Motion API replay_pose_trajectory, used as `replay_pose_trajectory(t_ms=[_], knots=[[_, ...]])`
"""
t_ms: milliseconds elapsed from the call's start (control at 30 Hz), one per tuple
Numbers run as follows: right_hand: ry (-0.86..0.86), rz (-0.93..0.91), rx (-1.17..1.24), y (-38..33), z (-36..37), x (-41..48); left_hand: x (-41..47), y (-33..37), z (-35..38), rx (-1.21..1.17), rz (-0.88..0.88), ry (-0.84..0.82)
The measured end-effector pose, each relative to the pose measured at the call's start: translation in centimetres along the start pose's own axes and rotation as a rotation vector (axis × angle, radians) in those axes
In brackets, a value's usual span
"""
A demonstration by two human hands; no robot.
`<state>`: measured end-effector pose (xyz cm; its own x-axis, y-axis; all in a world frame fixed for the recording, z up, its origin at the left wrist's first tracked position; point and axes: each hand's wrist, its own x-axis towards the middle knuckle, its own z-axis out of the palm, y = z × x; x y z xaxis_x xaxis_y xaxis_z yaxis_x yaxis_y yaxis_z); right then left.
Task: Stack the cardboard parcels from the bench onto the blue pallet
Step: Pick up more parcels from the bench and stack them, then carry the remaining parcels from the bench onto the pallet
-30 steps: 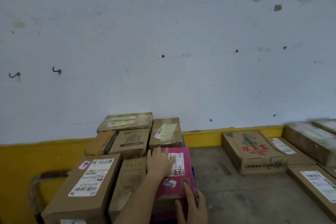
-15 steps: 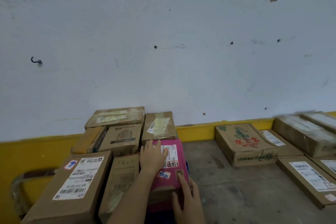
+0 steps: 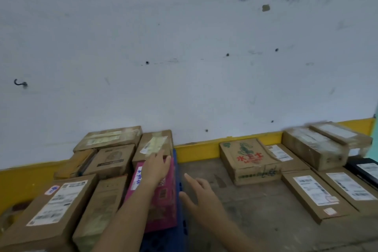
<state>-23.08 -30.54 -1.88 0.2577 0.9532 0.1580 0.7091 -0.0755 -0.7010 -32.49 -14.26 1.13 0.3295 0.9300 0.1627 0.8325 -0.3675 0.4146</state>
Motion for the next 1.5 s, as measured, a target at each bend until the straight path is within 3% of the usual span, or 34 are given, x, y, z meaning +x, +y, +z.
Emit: replay_pose_trajectory(t_ms=[300, 533, 700, 833, 1100, 1500], knots=[[0.071, 0.018, -0.177, 12.0, -18.4, -3.7, -3.5, 16.3, 2.9, -0.111, 0.099, 0.005], [0.120, 0.197, -0.300, 22.7, -33.6, -5.7, -6.2, 30.7, 9.2, -0.234, 0.220, -0.062], [0.189, 0.294, -0.332, 27.9, -40.0, -6.5, -6.7, 38.8, 12.7, -0.253, 0.264, -0.172], [0.260, 0.291, -0.317, 30.5, -41.5, -6.3, -5.7, 42.4, 15.6, -0.245, 0.327, -0.184], [0.139, 0.361, -0.343, 36.8, -39.6, -1.4, 0.7, 43.6, 23.0, -0.295, 0.308, -0.257], [0.189, 0.634, -0.196, 47.1, -38.1, 7.5, 14.1, 46.6, 34.1, -0.245, 0.227, -0.430]])
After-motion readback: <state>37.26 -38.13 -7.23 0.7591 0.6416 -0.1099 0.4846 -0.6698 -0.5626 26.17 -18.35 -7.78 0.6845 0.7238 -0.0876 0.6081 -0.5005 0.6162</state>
